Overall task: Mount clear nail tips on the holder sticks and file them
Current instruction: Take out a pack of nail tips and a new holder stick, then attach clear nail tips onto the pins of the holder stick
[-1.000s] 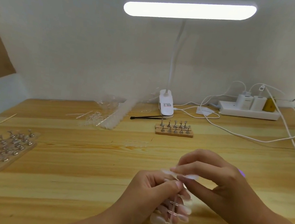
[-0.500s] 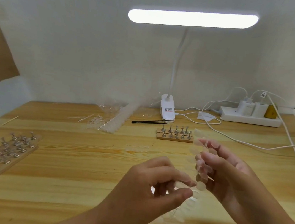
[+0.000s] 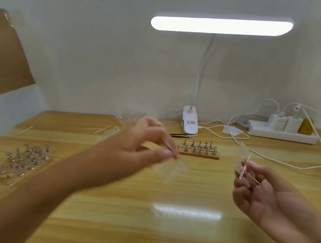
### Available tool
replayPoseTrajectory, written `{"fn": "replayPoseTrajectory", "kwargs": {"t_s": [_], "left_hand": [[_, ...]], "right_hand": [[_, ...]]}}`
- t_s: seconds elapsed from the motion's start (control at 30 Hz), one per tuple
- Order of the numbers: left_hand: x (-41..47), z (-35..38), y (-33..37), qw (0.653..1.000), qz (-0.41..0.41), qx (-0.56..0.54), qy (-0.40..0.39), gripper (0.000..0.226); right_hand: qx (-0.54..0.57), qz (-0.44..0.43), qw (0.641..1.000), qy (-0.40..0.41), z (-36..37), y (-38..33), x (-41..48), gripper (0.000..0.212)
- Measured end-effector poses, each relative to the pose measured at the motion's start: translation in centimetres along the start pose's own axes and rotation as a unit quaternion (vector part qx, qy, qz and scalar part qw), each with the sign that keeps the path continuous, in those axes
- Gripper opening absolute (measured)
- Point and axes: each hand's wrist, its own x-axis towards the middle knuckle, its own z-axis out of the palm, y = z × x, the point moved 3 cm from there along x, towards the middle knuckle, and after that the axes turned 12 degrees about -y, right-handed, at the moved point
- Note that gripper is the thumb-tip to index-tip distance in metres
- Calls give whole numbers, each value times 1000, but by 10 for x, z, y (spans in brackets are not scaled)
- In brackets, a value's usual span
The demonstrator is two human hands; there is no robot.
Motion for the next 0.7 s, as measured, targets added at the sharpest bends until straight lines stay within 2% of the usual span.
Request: {"fn": "replayPoseTrajectory", "kwargs": {"t_s": [0.1, 0.17, 0.27, 0.3, 0.37, 0.47, 0.57, 0.7], "left_hand": [[0, -32, -48, 984, -156, 42, -74, 12], [-4, -34, -80, 958, -241, 73, -140, 23], [-6, -24, -109, 918, -320, 134, -193, 9], [-4, -23, -115, 909, -333, 163, -189, 22], [2, -24, -120, 906, -338, 218, -130, 45], [19, -14, -111, 940, -253, 227, 1, 43], [48, 16, -105, 966, -196, 168, 15, 47], [97, 41, -112, 958, -218, 187, 16, 56]], "right_hand": [[-26, -13, 999, 33, -8, -5, 2, 35], [-50, -27, 997, 53, -11, -6, 4, 16], [-73, -62, 992, 83, -19, -12, 4, 11], [-73, -74, 990, 92, -21, -15, 4, 10], [-69, -85, 988, 106, -25, -19, 5, 9], [-74, -81, 987, 119, -31, -19, 7, 15], [-103, -80, 983, 125, -35, -16, 9, 24], [-145, -97, 978, 117, -39, -21, 8, 24]]}}
